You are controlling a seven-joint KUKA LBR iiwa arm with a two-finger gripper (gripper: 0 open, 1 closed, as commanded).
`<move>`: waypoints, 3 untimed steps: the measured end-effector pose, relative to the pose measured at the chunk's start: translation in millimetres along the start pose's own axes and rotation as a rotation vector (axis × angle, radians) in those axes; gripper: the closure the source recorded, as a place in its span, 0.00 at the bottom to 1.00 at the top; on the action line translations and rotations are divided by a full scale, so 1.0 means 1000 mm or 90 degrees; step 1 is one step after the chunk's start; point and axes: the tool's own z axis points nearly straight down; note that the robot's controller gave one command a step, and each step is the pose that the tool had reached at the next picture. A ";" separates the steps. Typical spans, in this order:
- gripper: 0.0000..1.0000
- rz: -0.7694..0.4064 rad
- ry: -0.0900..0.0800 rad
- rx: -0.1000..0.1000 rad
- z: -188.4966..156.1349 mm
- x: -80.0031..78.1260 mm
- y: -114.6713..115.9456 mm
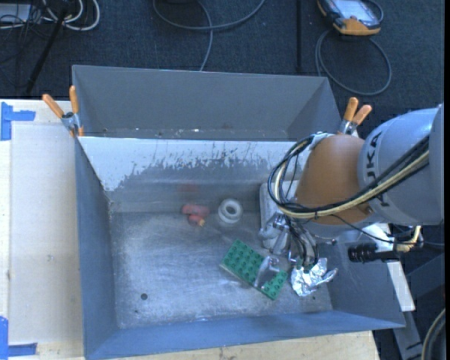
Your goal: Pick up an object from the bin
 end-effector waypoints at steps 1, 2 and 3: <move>0.00 0.070 -0.006 0.003 0.028 0.003 0.017; 0.00 0.068 -0.004 0.003 0.027 0.003 0.017; 1.00 0.068 -0.009 0.002 0.024 0.001 0.018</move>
Offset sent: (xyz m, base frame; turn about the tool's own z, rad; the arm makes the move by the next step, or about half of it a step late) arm 0.0004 0.0196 -0.0315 0.1074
